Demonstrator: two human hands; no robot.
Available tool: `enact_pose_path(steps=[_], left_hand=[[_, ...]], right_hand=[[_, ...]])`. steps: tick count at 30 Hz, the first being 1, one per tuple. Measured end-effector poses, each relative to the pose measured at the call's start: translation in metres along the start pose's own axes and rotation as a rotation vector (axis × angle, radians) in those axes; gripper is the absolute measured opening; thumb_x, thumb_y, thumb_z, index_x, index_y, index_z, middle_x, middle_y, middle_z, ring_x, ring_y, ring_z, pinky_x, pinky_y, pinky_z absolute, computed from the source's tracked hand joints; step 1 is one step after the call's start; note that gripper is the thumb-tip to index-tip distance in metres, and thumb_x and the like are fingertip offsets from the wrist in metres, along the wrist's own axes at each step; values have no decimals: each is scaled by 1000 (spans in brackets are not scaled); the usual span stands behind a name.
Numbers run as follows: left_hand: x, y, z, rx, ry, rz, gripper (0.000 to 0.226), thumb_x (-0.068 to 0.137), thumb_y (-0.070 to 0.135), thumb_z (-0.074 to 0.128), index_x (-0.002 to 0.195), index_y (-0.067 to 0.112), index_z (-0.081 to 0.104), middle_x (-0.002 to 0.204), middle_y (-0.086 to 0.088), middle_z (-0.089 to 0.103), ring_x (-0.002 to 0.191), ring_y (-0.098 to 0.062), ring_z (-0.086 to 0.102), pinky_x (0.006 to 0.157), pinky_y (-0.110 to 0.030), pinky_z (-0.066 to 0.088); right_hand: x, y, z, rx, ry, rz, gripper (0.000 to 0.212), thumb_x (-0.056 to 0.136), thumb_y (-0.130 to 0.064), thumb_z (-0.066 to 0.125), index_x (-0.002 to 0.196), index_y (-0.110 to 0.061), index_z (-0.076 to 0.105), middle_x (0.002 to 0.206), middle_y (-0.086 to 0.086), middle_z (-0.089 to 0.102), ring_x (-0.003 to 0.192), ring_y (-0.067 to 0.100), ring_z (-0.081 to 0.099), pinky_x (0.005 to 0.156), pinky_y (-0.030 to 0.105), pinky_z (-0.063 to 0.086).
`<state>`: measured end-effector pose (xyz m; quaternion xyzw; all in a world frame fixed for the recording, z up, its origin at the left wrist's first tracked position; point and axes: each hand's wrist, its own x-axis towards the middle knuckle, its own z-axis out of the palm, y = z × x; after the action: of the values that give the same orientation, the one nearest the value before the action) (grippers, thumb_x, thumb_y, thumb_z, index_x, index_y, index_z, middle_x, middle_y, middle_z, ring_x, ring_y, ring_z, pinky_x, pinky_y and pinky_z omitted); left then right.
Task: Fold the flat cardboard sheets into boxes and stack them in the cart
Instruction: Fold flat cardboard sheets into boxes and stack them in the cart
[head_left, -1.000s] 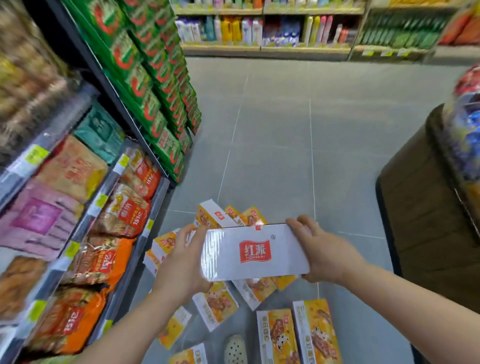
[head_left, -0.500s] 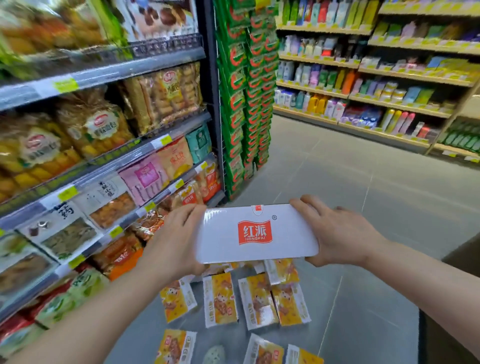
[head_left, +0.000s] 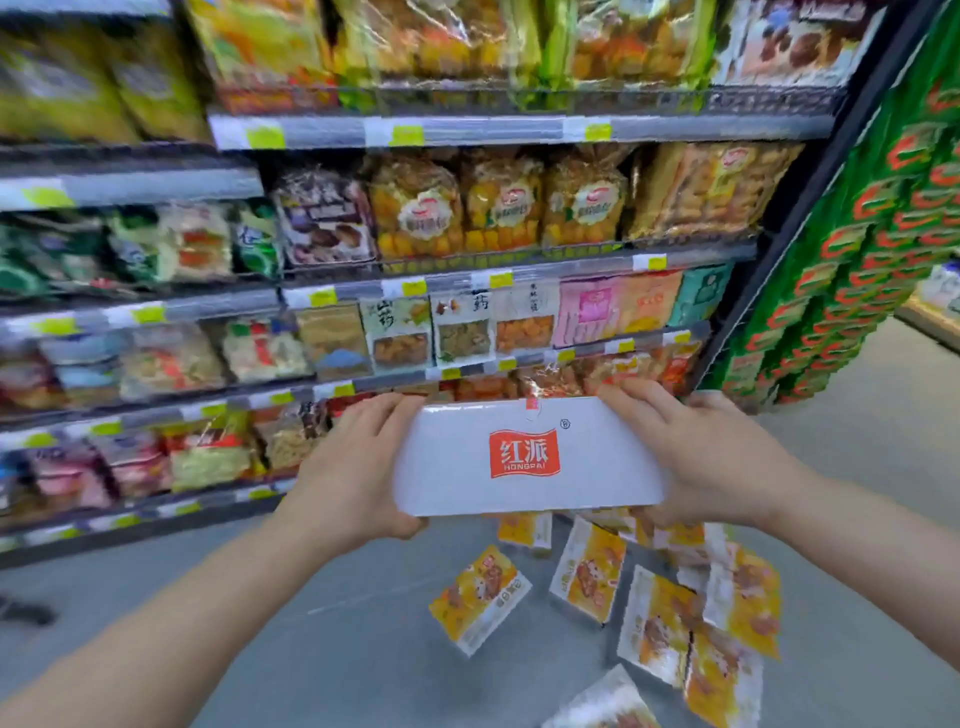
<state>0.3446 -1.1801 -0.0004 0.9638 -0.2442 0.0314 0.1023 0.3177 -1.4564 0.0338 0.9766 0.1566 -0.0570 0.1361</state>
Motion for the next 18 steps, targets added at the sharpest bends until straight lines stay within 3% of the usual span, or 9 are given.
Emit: enact_pose_path(steps=[2, 5, 6, 9, 11, 14, 18], left_hand=[[-31, -48, -2, 51, 16, -74, 106, 23, 42, 84, 114, -1, 52, 108, -17, 61, 94, -38, 62, 77, -43, 52], [-87, -121, -13, 57, 45, -182, 97, 33, 56, 59, 115, 6, 44, 105, -13, 62, 93, -31, 62, 79, -36, 52], [-104, -141, -19, 51, 49, -212, 96, 35, 58, 54, 116, 9, 42, 106, -10, 61, 94, -27, 60, 81, -30, 51], [-161, -205, -39, 71, 57, -342, 97, 31, 55, 64, 116, 13, 42, 104, -7, 63, 90, -25, 62, 78, -25, 50], [-192, -238, -50, 68, 48, -424, 98, 32, 51, 70, 117, 14, 39, 106, -7, 62, 92, -29, 63, 80, -26, 49], [-232, -281, -64, 26, 70, -556, 99, 44, 39, 81, 130, 15, 38, 124, -6, 51, 114, -31, 50, 90, -34, 43], [-280, -339, -69, 14, 58, -689, 102, 40, 48, 68, 130, 7, 43, 124, -9, 50, 115, -32, 47, 98, -36, 38]], right_hand=[[34, -41, -10, -9, 23, -117, 105, 61, -66, 49, 142, -23, -2, 148, 2, 24, 113, 19, 57, 94, 40, 41], [81, -115, -29, -26, 69, -199, 110, 40, -67, 60, 132, -14, 34, 121, 6, 58, 76, 15, 69, 68, 34, 53], [95, -139, -36, -51, 107, -228, 110, 39, -68, 62, 131, -13, 37, 119, 5, 58, 75, 13, 69, 68, 33, 53], [142, -225, -64, -83, 63, -401, 113, 58, -67, 63, 145, -18, 10, 145, 2, 26, 111, 15, 58, 94, 37, 40], [168, -272, -77, -88, 116, -498, 114, 60, -64, 65, 146, -19, 5, 147, -1, 21, 118, 16, 52, 96, 37, 38], [203, -334, -94, -56, 95, -598, 111, 63, -56, 68, 146, -21, 4, 150, -2, 17, 124, 16, 47, 101, 36, 33], [247, -411, -117, -55, 36, -723, 105, 70, -54, 62, 144, -27, -7, 150, -9, 7, 130, 13, 37, 106, 31, 24]])
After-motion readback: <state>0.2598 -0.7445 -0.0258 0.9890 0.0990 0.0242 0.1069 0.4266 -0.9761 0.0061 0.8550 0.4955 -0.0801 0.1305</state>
